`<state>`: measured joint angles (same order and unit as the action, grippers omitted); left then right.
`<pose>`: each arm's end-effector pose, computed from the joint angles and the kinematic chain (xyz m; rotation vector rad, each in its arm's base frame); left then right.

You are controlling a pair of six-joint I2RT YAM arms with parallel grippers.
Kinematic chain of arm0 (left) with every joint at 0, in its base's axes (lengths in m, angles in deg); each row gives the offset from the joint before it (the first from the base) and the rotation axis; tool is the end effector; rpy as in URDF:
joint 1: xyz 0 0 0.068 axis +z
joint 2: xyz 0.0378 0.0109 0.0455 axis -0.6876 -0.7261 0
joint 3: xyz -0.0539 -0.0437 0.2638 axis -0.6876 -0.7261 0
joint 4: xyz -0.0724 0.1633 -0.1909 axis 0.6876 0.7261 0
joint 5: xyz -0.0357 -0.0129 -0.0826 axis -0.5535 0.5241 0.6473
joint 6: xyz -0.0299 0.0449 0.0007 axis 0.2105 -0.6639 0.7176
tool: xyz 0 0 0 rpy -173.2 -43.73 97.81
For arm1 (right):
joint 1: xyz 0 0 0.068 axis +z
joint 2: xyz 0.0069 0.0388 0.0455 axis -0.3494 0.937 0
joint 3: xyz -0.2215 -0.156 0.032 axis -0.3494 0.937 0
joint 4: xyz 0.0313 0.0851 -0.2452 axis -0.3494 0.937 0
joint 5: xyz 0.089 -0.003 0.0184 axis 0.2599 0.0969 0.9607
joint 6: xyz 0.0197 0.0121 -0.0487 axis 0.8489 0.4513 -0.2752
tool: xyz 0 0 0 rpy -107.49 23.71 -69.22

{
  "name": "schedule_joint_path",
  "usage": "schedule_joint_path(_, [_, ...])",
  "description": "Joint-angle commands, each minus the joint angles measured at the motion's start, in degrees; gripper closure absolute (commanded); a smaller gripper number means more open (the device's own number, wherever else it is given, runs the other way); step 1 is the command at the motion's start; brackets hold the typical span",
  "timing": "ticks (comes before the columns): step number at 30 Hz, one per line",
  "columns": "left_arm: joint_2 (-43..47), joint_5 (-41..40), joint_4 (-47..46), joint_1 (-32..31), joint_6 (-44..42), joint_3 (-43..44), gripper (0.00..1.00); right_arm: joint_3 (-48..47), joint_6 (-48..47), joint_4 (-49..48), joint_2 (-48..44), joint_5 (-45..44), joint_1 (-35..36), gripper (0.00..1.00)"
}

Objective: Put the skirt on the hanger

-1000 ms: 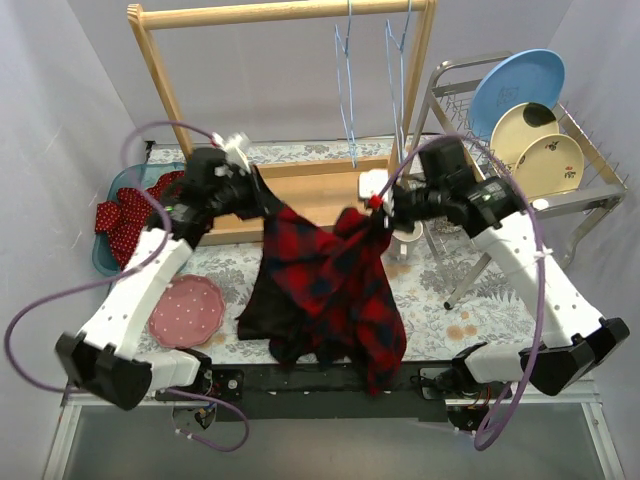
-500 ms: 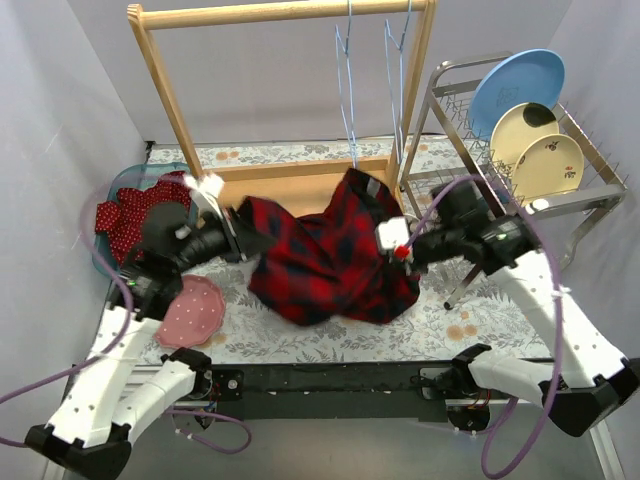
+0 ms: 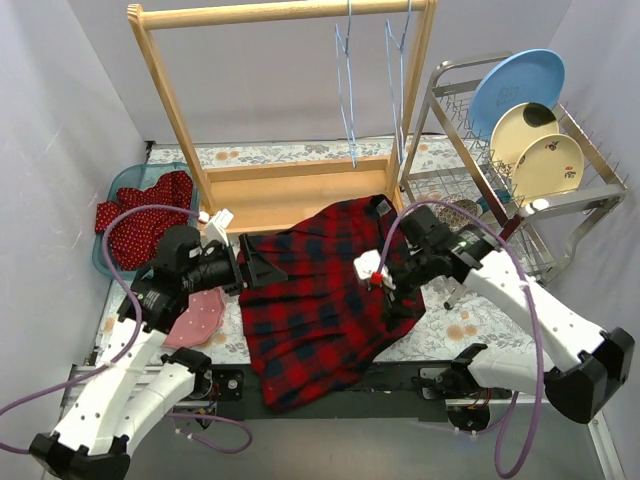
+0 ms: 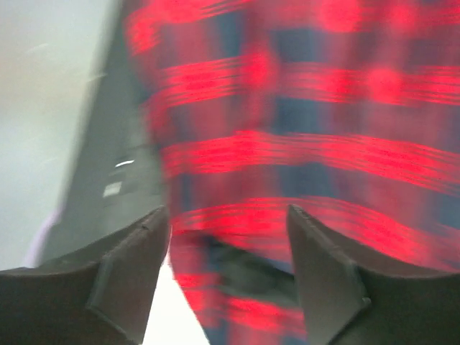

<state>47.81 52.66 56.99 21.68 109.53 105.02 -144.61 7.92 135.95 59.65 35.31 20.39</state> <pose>0.1208 -0.0691 0.3196 -0.9054 2.3983 -1.5087 0.1384 0.1514 0.3008 -2.0449 1.4503 0.8790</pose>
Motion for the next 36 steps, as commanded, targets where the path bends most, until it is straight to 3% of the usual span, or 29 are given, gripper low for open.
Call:
schedule_joint_path(1, [-7.2, 7.1, -12.4, -0.4, 0.6, -3.0, 0.25, -7.3, 12.1, -10.4, -4.9, -7.7, -4.8, 0.23])
schedule_joint_path(4, [-11.4, 4.9, -20.9, -6.3, 2.9, -4.0, 0.25, -9.5, 20.5, -16.5, -5.8, -9.0, -12.4, 0.21])
schedule_joint_path(5, [-15.4, 3.2, -23.8, -12.5, 3.3, -3.6, 0.25, -9.2, 22.0, -17.6, -6.0, -8.6, -16.4, 0.22])
schedule_joint_path(11, [-33.0, -17.3, -25.9, -30.1, 4.0, 5.4, 0.23, -2.3, 29.6, -26.3, -4.3, -11.5, -24.0, 0.25])
schedule_joint_path(16, [-43.0, -25.5, -25.5, -34.2, 3.1, 11.3, 0.16, 1.2, 31.5, -31.5, -2.7, -15.8, -25.8, 0.26])
schedule_joint_path(23, [-54.2, -32.2, -23.7, -37.0, -1.9, 21.6, 0.18, 1.0, 31.5, -32.8, 1.9, -15.2, -25.8, 0.27])
schedule_joint_path(28, [-61.3, -34.4, -21.1, -37.0, -4.4, 28.1, 0.28, 0.7, 31.6, -33.9, 3.3, -15.3, -25.8, 0.26])
schedule_joint_path(33, [-64.4, -39.1, -15.4, -37.5, -5.6, 31.0, 0.31, 1.3, 31.8, -34.4, 3.9, -15.3, -25.8, 0.27])
schedule_joint_path(36, [-64.7, -40.9, -13.8, -37.6, -5.9, 31.1, 0.5, 1.7, 31.9, -34.9, 4.4, -15.4, -25.8, 0.27])
